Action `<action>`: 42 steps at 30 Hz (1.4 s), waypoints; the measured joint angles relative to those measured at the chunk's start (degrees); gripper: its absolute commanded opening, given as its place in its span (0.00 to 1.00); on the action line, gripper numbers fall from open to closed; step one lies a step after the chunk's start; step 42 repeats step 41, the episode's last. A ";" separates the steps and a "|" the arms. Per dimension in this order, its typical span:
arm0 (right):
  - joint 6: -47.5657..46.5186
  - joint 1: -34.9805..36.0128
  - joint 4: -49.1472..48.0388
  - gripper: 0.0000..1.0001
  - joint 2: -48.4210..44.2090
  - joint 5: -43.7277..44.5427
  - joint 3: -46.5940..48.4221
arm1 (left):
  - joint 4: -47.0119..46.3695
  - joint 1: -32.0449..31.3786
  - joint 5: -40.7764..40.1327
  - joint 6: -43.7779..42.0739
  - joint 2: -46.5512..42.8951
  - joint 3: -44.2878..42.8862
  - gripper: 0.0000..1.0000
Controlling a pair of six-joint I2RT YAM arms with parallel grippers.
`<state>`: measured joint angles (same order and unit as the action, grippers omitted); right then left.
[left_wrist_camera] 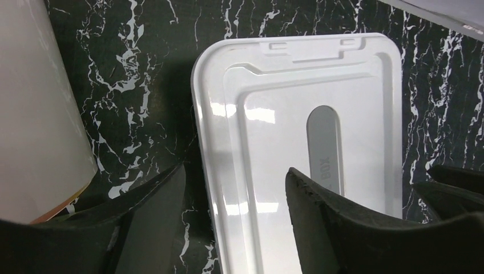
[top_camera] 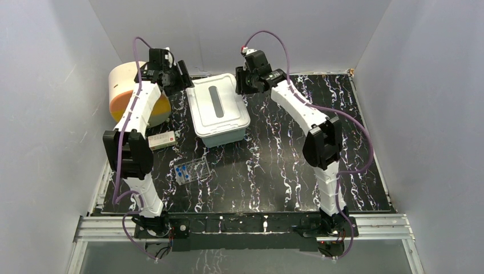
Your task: Organize the chemistry lab equipment
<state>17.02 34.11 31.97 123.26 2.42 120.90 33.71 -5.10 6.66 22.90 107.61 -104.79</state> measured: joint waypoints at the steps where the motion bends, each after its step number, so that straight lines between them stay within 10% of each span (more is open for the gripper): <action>1: 0.09 -0.09 0.85 0.53 0.00 -0.09 1.05 | 0.00 0.02 0.13 -0.07 -0.13 -0.26 0.68; 8: 0.61 -0.48 2.64 0.64 -6.40 0.00 -1.33 | 0.15 0.00 1.14 0.28 -5.01 0.31 0.98; 21: -1.88 -0.50 -7.37 0.99 -53.35 8.22 -46.45 | -1.11 -0.50 -2.12 -0.83 -43.43 27.04 0.98; 42: -10.64 -0.52 -16.17 0.99 -81.20 32.41 -53.83 | 6.08 -0.66 -21.94 -2.80 -63.19 22.93 0.98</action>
